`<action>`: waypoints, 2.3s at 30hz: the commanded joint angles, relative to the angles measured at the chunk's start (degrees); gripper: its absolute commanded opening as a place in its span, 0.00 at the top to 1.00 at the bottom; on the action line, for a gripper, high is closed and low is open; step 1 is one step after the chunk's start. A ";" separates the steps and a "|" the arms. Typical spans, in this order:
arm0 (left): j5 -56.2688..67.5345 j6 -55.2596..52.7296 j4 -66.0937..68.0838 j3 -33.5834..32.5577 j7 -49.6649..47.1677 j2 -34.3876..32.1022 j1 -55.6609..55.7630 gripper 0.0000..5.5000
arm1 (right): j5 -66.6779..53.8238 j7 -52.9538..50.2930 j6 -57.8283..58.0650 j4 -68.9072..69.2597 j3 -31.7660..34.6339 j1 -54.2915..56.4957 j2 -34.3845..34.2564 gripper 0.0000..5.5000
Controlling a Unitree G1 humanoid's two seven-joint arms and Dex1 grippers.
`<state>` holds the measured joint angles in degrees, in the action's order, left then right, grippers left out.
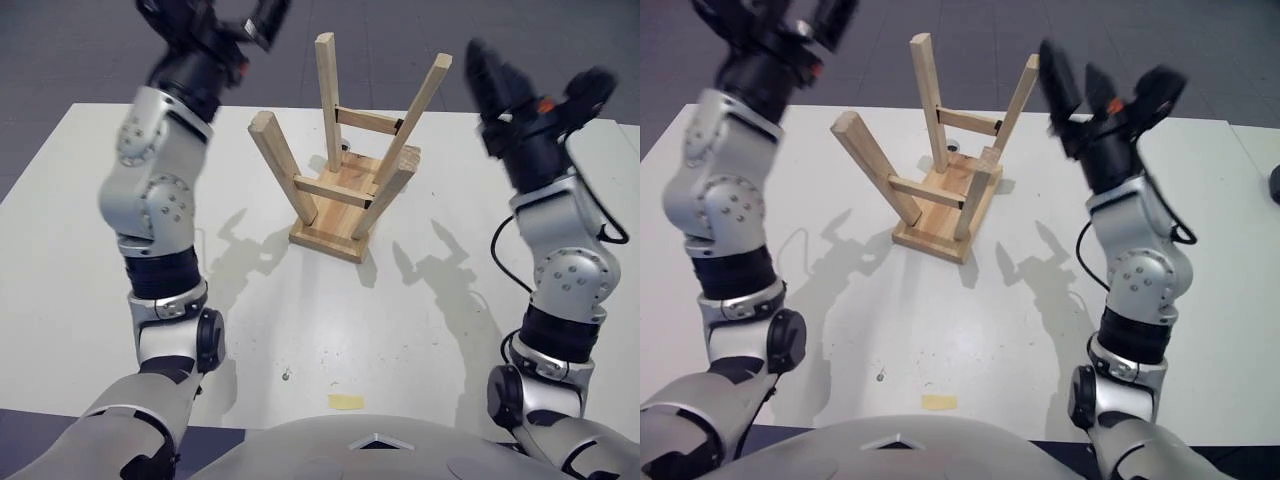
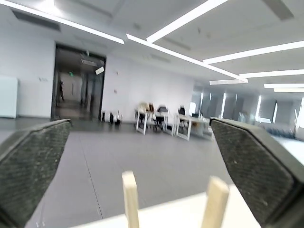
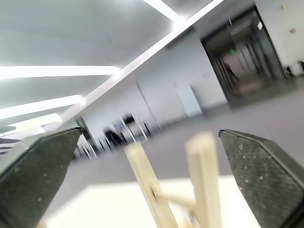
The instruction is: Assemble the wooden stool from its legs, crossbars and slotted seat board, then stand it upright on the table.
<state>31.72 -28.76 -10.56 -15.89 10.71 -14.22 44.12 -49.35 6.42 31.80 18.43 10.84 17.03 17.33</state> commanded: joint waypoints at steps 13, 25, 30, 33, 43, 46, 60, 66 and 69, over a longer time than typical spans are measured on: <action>-10.42 3.29 4.85 -0.81 2.20 -9.27 -18.38 0.02 | 0.19 23.31 8.05 6.37 -15.62 -12.16 4.70 0.02; -15.58 7.63 1.27 8.12 32.08 -28.48 -45.26 0.02 | 7.93 23.82 5.05 -3.15 -6.16 -13.46 11.29 0.02; -12.51 3.88 -2.62 14.69 42.86 -30.51 -43.49 0.02 | 12.05 32.53 -1.65 -13.35 -10.18 -3.99 8.77 0.02; -14.41 5.21 0.06 18.14 40.92 -26.35 -37.47 0.02 | 15.29 39.69 -5.11 -21.14 -13.95 0.99 7.78 0.02; -17.24 9.70 7.24 19.70 38.30 -21.58 -31.49 0.02 | 15.20 55.13 -2.17 -17.43 -16.96 -3.26 13.99 0.02; -17.94 11.08 8.73 19.39 39.40 -22.77 -32.39 0.02 | 12.16 54.75 1.45 -10.69 -15.35 -7.79 15.39 0.02; -16.14 10.48 5.83 22.34 45.90 -22.62 -31.72 0.02 | 12.87 47.53 1.80 -7.15 -11.11 -12.91 14.73 0.02; -11.23 5.76 -0.84 20.55 49.07 -24.80 -35.28 0.02 | 13.05 50.55 2.34 -7.85 -11.44 -12.66 16.55 0.02; -7.41 2.05 -3.39 20.07 49.88 -24.56 -35.34 0.02 | 13.44 50.97 2.05 -8.75 -11.34 -12.01 16.55 0.02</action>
<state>21.52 -23.71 -11.26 4.78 59.49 -38.17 8.87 -36.03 56.83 33.66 10.14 -0.69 4.07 33.38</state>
